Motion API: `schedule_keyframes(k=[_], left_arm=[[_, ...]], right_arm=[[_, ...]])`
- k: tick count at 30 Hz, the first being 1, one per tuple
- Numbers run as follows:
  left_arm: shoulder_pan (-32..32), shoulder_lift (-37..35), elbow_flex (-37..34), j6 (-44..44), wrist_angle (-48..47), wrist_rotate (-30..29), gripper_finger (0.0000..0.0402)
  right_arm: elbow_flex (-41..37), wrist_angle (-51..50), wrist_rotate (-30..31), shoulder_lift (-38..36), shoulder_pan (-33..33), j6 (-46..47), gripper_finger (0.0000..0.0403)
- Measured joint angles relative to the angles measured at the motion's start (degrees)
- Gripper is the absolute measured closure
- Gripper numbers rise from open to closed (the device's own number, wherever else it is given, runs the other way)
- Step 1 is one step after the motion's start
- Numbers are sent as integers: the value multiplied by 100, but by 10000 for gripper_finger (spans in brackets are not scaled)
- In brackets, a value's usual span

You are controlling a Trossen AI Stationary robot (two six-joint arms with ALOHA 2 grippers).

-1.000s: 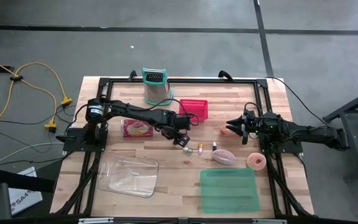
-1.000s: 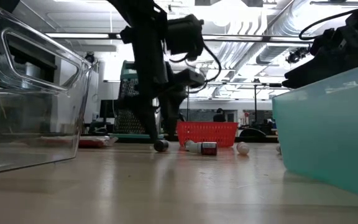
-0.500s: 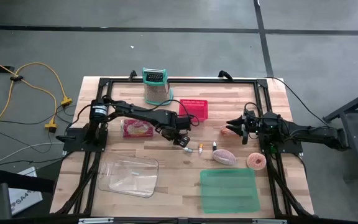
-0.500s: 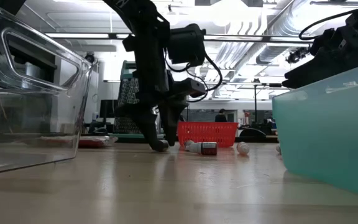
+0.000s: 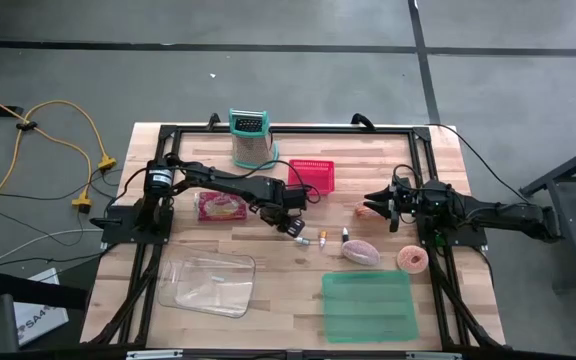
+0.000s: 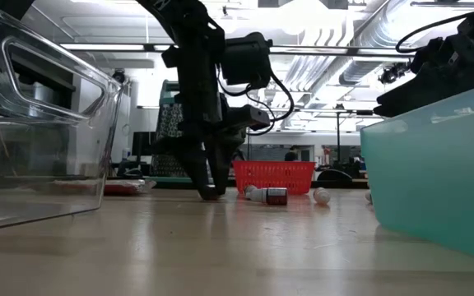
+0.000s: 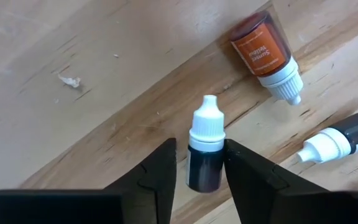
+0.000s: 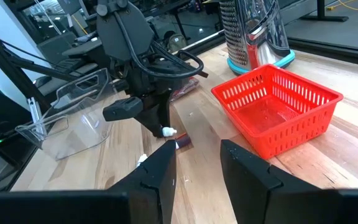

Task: Pick & Place Food Item
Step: Put the food coloring into the red bin

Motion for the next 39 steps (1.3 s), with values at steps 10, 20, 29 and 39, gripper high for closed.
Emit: schedule_keyframes(k=[10,20,29,39], left_arm=[[0,0,-2,-5,-46,-15,309],[0,0,-2,-22,-50,-37,314],[0,-2,-2,65,-46,-50,315],[76,-225,-11,242,33,-155,315]], right_arm=[[0,0,0,1,-1,-1,289],[1,0,0,-1,1,1,289],[0,0,0,1,0,1,289],[1,0,-2,-1,1,1,289]])
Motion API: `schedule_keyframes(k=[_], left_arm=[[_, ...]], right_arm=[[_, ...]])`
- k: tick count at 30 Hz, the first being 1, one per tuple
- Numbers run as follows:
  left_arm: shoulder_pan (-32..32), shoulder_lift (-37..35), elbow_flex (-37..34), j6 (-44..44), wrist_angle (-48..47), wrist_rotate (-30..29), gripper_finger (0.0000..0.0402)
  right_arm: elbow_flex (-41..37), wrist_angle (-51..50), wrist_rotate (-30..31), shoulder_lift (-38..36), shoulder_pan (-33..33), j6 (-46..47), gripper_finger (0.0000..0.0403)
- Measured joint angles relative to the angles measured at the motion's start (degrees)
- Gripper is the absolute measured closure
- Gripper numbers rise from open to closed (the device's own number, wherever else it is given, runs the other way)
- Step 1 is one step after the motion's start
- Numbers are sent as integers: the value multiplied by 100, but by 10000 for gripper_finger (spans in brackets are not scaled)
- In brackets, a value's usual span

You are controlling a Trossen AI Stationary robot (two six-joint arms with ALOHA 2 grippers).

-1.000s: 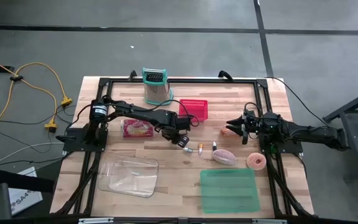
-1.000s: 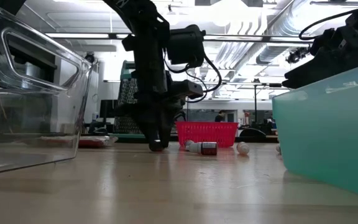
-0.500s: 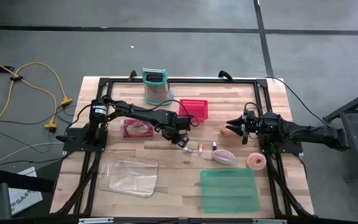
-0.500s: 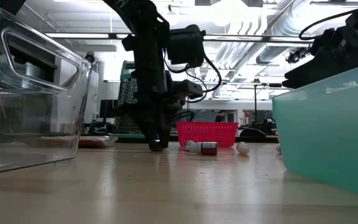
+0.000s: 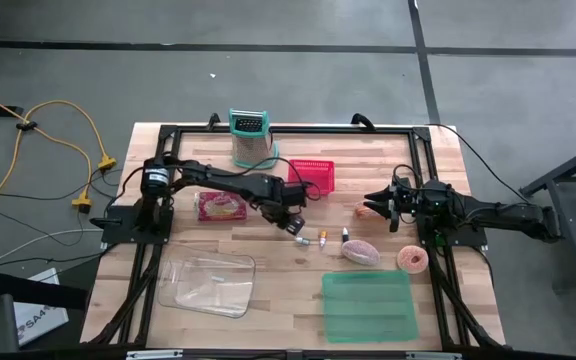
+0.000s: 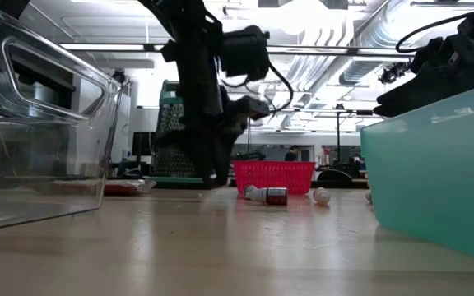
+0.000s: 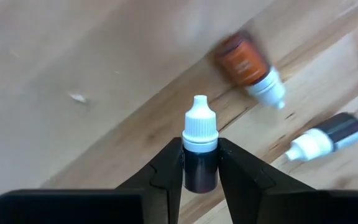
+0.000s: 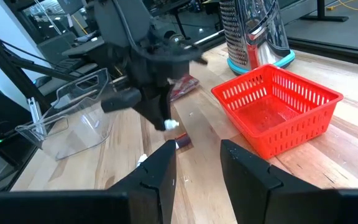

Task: Pick & Place Food Item
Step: Put the food coloring into the red bin

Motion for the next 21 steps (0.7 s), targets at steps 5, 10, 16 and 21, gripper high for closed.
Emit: schedule_keyframes(k=[5,10,16,21], left_arm=[[20,-479,0,165,-1,-431,315],[20,-1026,7,400,-3,-979,315],[60,-1161,4,472,-6,-1104,315],[158,-1115,4,571,55,-1071,315]], right_arm=[[-1,0,1,0,0,-1,289],[0,0,2,1,-1,0,289],[1,0,2,0,0,-2,289],[-1,0,2,0,-2,-1,289]])
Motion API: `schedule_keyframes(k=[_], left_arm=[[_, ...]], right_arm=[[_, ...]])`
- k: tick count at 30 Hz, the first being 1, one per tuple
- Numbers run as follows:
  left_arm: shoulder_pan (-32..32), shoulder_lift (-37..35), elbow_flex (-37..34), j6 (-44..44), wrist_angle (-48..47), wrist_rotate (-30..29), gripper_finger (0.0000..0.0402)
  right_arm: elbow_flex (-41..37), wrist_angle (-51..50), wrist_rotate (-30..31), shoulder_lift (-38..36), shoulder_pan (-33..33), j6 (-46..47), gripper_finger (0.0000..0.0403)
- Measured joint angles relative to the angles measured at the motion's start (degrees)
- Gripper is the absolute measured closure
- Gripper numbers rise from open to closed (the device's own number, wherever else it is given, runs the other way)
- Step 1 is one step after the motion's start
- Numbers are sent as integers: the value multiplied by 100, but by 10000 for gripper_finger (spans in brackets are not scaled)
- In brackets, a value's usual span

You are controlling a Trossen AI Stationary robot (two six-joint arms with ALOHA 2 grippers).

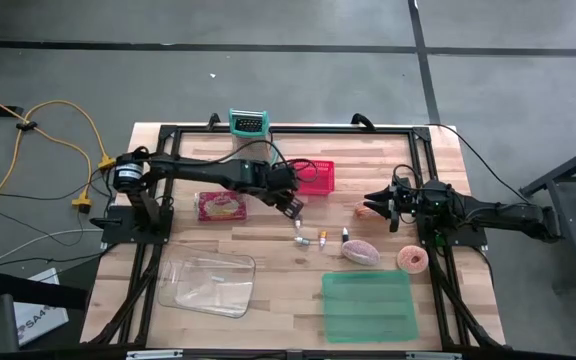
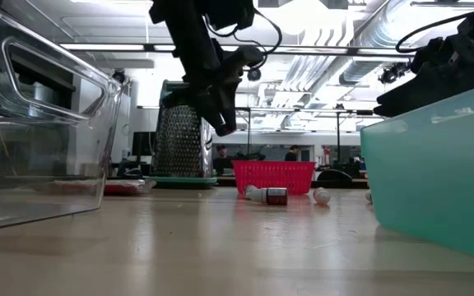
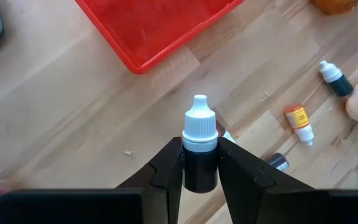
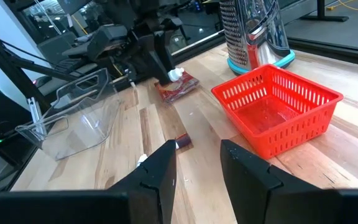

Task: Pick & Place Food Item
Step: Put the food coloring into the red bin

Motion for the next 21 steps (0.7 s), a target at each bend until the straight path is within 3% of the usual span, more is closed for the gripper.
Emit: schedule_keyframes(k=[11,21], left_arm=[[670,187,0,1017,960,153,315],[1407,707,7,1530,1878,1174,315]], right_arm=[[2,-1,0,2,2,0,289],[1,-3,0,7,1,1,289]])
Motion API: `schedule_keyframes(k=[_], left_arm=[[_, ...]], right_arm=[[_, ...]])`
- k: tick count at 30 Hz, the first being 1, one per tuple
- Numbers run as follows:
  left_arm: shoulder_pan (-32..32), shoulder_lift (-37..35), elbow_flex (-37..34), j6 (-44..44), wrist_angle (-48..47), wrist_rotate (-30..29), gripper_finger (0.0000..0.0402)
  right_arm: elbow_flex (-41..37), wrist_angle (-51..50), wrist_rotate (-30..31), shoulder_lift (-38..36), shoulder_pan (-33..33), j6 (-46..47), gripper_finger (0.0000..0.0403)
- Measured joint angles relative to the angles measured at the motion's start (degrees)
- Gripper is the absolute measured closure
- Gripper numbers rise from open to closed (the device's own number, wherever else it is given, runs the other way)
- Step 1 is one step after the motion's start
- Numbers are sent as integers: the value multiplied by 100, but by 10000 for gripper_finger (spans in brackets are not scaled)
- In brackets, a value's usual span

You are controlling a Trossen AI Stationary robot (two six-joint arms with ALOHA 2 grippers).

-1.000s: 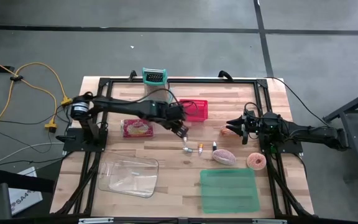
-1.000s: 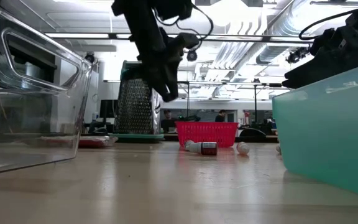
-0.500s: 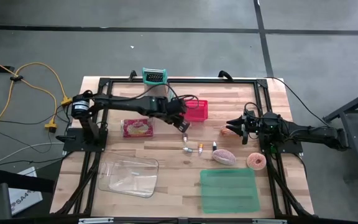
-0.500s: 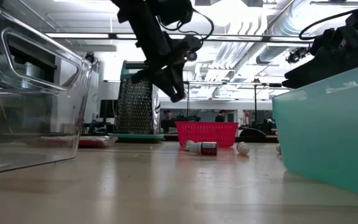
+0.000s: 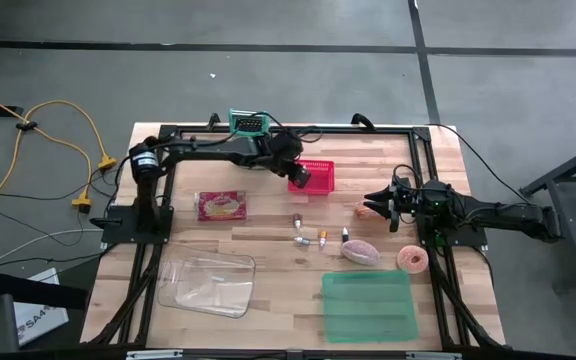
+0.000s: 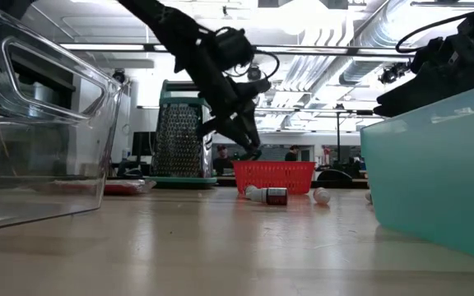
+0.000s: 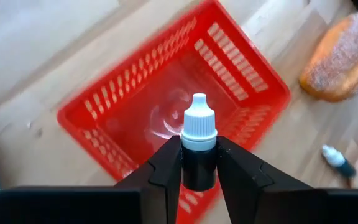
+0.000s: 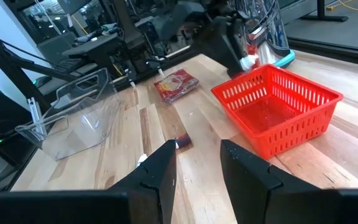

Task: Pick & Place Food Item
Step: Put the food coloring into the red bin

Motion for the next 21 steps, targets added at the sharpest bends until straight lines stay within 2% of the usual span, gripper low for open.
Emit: schedule_keyframes(k=[21], left_arm=[[53,333,-5,320,-31,188,313]], right_arm=[[0,1,-1,0,0,-1,289]])
